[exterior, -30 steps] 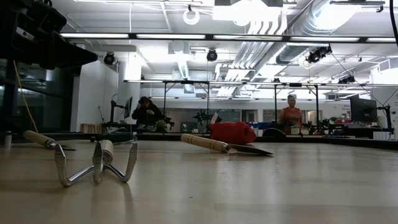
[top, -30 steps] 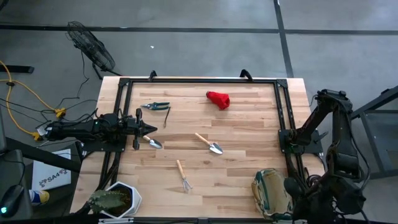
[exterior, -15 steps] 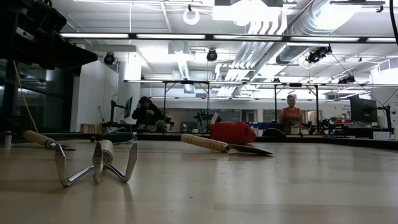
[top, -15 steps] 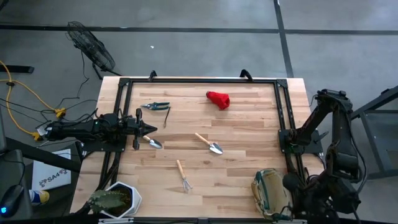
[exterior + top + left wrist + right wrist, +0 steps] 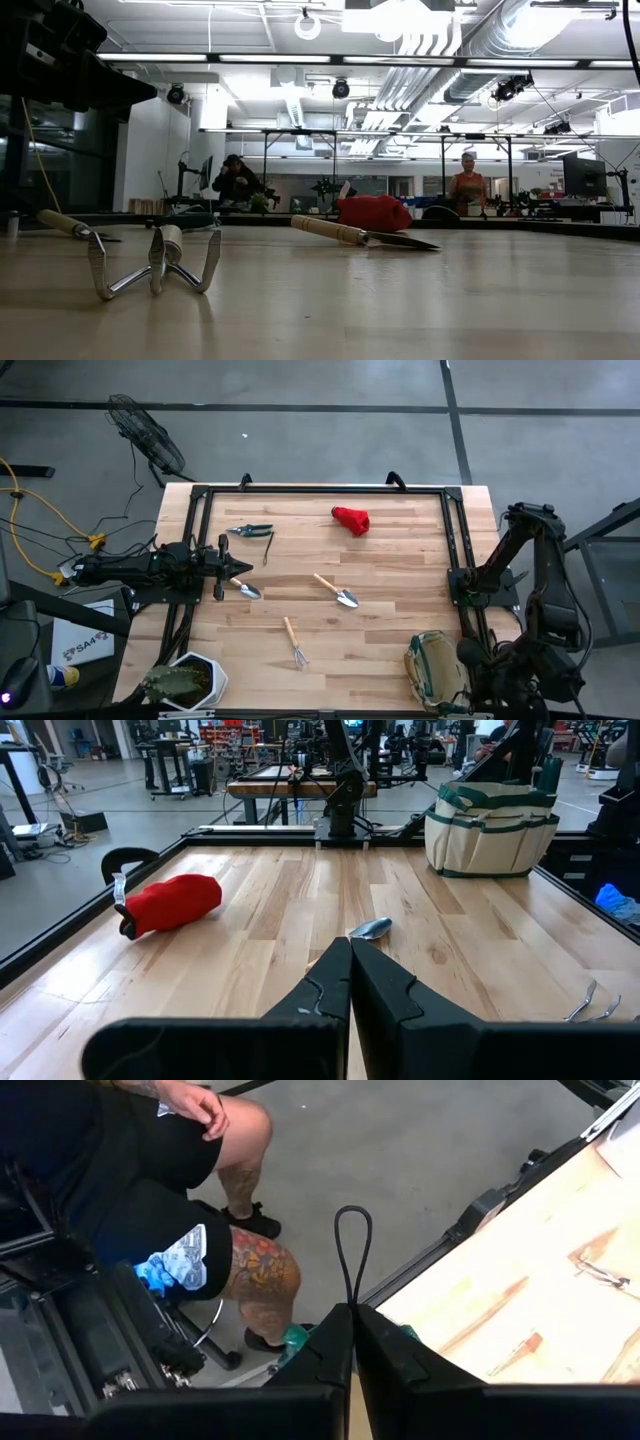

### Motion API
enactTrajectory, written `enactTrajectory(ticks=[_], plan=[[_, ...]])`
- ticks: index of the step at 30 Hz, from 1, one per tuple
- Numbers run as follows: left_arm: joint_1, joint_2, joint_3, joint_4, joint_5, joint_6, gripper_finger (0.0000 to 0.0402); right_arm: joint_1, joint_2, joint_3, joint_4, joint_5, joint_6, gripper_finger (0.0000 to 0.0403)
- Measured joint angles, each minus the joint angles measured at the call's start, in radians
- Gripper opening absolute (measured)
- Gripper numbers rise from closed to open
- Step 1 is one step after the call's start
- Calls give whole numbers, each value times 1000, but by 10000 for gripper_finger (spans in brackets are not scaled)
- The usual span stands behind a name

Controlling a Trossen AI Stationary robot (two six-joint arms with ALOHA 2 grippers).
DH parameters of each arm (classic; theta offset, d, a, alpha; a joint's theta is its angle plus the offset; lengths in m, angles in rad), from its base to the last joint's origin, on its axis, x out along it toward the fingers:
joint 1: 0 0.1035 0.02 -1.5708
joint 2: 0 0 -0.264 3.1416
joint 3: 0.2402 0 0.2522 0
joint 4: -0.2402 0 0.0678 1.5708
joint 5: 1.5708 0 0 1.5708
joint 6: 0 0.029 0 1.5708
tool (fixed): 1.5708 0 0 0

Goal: Pick & Place Garden tools in Gardening bag
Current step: Put the right green shear scissors into the gardening bag, then put the red gloves into the gardening bag

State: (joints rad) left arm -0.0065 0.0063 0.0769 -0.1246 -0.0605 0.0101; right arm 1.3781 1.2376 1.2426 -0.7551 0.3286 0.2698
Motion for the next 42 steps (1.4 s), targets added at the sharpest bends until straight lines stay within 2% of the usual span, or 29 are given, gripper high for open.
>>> enactTrajectory(ticks=[4,13,17,23,28,31,37,42], plan=[[0,0,0,0,0,0,1,1,-16,-2,-4,-6,-12,30],[0,0,0,0,0,0,1,6,-82,-2,-13,-50,-12,140],[0,0,0,0,0,0,1,9,-151,-2,-35,-64,-9,169],[0,0,0,0,0,0,1,6,-264,-2,-63,57,-37,170],[0,0,0,0,0,0,1,-38,-340,-2,-68,311,-122,166],[0,0,0,0,0,0,1,-98,-382,-1,-68,392,-165,166],[0,0,0,0,0,0,1,-275,-437,0,-64,388,-225,165],[0,0,0,0,0,0,1,-432,-448,0,-63,263,-266,165]])
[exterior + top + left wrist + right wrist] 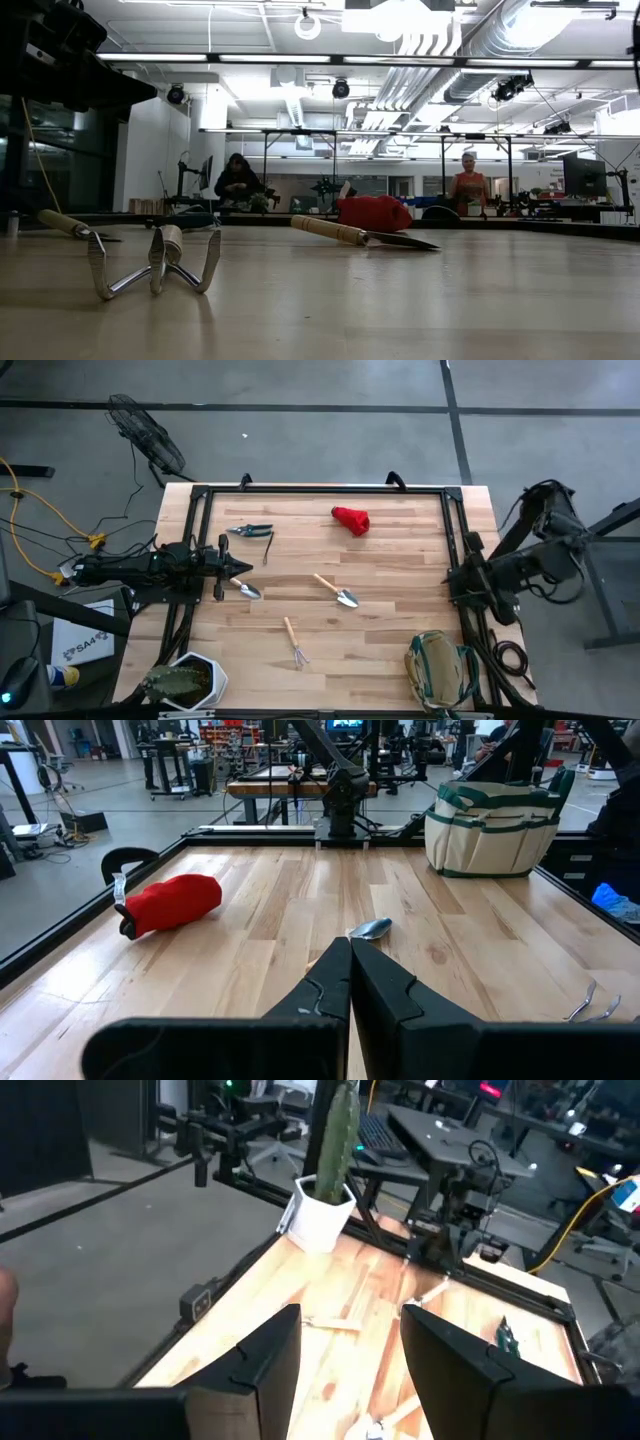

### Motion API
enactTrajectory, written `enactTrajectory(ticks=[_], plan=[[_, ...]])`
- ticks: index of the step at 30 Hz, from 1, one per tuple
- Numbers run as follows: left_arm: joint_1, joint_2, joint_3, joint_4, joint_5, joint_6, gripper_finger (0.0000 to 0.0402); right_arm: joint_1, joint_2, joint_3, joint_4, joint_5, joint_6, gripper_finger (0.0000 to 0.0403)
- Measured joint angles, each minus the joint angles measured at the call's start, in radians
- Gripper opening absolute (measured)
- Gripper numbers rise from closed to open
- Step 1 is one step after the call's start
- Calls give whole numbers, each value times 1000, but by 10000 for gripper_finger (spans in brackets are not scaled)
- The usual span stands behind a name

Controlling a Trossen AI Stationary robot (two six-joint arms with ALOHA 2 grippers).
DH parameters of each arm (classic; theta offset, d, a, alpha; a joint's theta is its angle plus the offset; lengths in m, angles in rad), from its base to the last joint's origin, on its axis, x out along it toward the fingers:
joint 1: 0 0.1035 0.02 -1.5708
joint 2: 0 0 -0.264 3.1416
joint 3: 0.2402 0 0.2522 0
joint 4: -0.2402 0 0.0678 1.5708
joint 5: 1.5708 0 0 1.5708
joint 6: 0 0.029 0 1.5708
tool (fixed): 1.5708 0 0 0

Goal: Pick & Place Garden tools in Gardening bag
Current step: Put the red gloves into the gardening bag

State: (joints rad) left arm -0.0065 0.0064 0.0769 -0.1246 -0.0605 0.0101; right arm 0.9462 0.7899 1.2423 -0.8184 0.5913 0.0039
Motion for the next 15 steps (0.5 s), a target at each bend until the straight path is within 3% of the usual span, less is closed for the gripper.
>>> enactTrajectory(ticks=[7,15], plan=[[0,0,0,0,0,0,1,-206,23,0,61,-225,-67,165],[0,0,0,0,0,0,1,-439,88,0,158,-401,-125,165]])
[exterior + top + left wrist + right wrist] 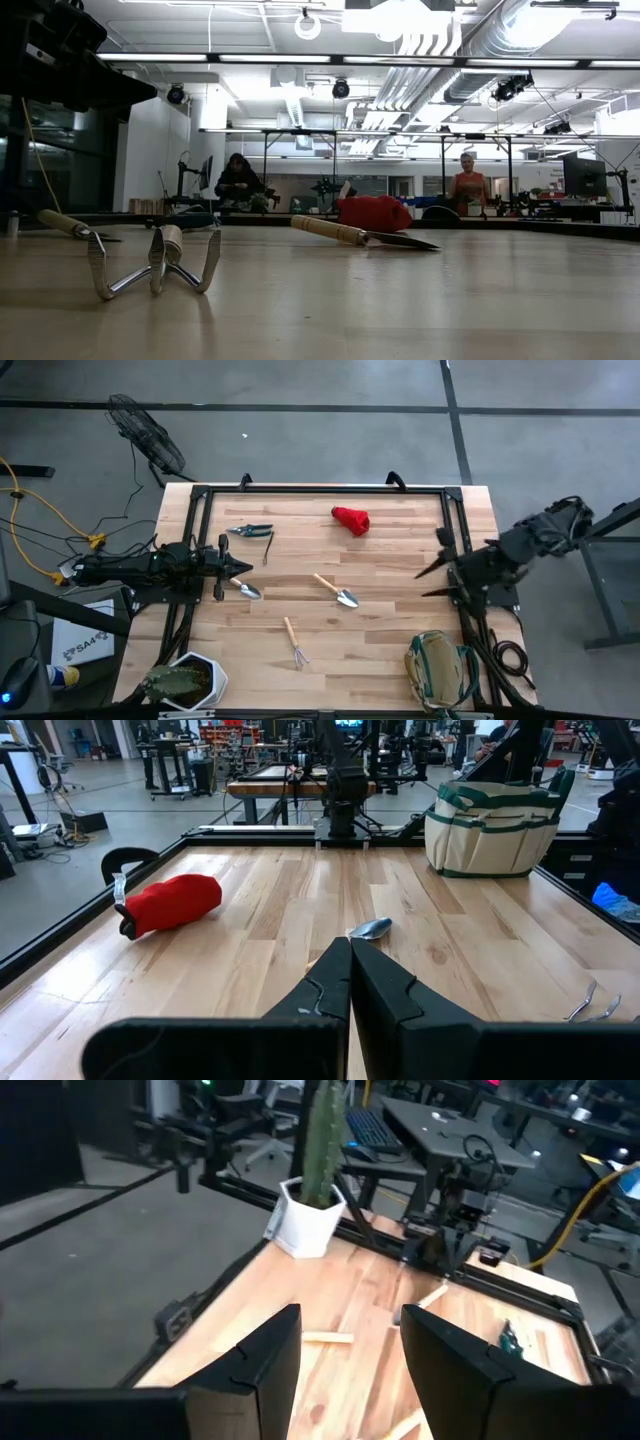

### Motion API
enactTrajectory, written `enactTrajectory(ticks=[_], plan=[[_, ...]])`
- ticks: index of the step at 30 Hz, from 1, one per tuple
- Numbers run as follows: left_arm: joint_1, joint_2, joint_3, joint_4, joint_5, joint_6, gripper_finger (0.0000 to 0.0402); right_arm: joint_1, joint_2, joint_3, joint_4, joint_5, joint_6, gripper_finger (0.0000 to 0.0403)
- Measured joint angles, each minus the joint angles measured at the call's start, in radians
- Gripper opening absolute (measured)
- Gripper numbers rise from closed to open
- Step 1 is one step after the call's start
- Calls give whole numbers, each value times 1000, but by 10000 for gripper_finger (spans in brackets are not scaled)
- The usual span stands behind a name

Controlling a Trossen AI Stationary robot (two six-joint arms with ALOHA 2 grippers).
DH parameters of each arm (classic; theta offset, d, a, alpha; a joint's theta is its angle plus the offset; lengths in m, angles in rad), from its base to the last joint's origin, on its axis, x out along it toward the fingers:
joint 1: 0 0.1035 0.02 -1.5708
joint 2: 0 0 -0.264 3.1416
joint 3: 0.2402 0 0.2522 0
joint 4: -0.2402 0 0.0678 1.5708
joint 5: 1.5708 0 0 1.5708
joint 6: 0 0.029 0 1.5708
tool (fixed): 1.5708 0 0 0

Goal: Pick & Place Garden tools in Gardening bag
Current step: Put the red gloves into the gardening bag

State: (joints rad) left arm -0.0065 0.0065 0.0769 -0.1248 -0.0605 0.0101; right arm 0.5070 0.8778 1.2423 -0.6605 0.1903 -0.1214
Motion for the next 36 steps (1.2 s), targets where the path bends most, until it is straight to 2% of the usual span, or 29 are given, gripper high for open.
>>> enactTrajectory(ticks=[10,19,24,29,36], plan=[[0,0,0,0,0,0,1,-318,149,0,144,-218,-48,165],[0,0,0,0,0,0,1,-617,314,0,322,-371,-68,165],[0,0,0,0,0,0,1,-763,421,0,492,-376,-57,165],[0,0,0,0,0,0,1,-879,549,0,675,-373,25,165],[0,0,0,0,0,0,1,-1006,726,0,822,-339,37,165]])
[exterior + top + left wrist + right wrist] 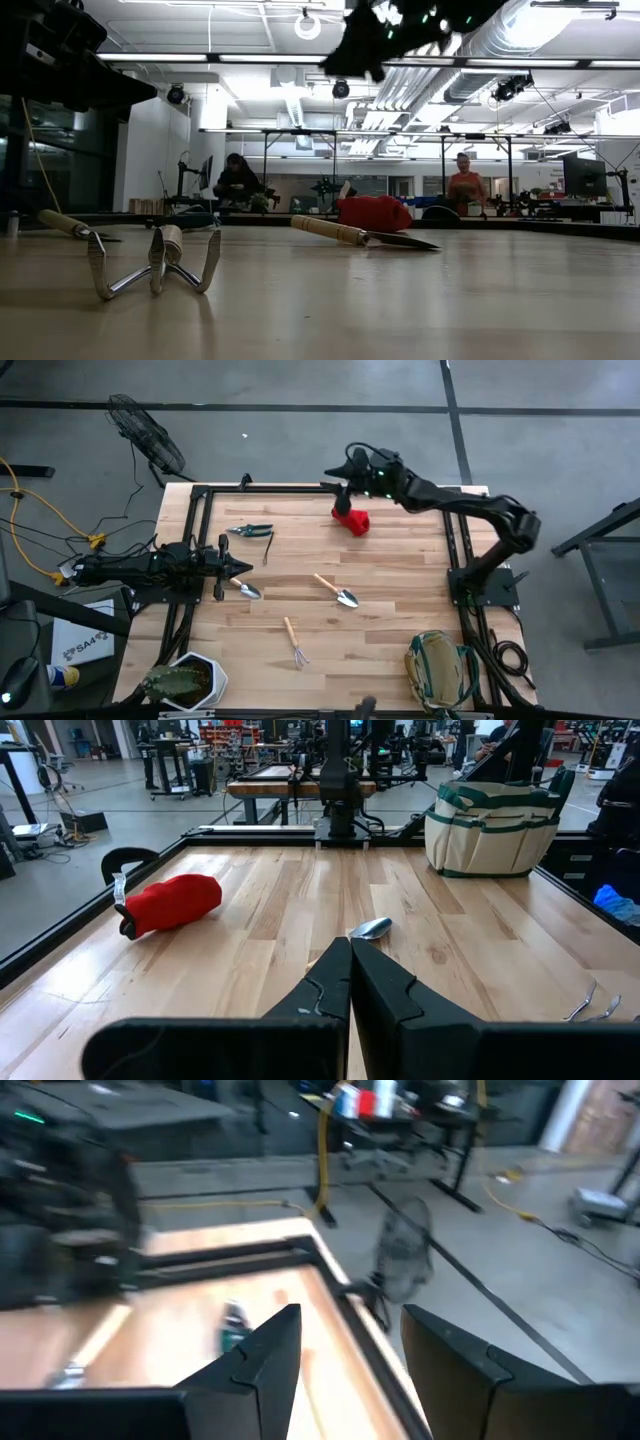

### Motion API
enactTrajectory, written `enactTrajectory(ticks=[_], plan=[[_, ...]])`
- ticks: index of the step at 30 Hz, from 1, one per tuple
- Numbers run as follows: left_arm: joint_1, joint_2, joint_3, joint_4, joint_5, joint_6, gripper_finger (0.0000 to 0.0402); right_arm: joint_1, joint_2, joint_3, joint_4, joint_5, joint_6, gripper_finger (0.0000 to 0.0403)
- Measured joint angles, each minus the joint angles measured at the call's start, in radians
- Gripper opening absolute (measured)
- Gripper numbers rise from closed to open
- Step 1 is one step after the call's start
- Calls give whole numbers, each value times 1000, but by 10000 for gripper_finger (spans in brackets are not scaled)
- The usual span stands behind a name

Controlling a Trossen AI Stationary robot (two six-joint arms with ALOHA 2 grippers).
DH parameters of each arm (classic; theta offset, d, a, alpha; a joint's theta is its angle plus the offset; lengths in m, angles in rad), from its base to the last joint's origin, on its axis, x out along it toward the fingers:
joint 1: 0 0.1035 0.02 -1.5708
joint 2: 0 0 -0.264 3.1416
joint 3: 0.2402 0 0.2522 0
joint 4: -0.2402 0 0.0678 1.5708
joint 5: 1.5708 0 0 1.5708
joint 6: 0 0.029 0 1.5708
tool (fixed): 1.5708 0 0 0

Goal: Pick & Place Garden tools in Gardening bag
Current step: Put the red gloves into the gardening bag

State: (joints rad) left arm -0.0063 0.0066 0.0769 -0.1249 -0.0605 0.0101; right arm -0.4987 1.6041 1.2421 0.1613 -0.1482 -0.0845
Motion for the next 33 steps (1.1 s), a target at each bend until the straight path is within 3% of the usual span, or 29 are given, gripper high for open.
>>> enactTrajectory(ticks=[5,12,16,25,33], plan=[[0,0,0,0,0,0,1,-73,109,0,45,74,2,165],[0,0,0,0,0,0,1,-141,217,-1,-37,72,12,165],[0,0,0,0,0,0,1,-153,238,-1,-125,117,29,165],[0,0,0,0,0,0,1,-156,232,-1,-356,94,-14,167],[0,0,0,0,0,0,1,-156,232,-1,-404,61,-43,233]])
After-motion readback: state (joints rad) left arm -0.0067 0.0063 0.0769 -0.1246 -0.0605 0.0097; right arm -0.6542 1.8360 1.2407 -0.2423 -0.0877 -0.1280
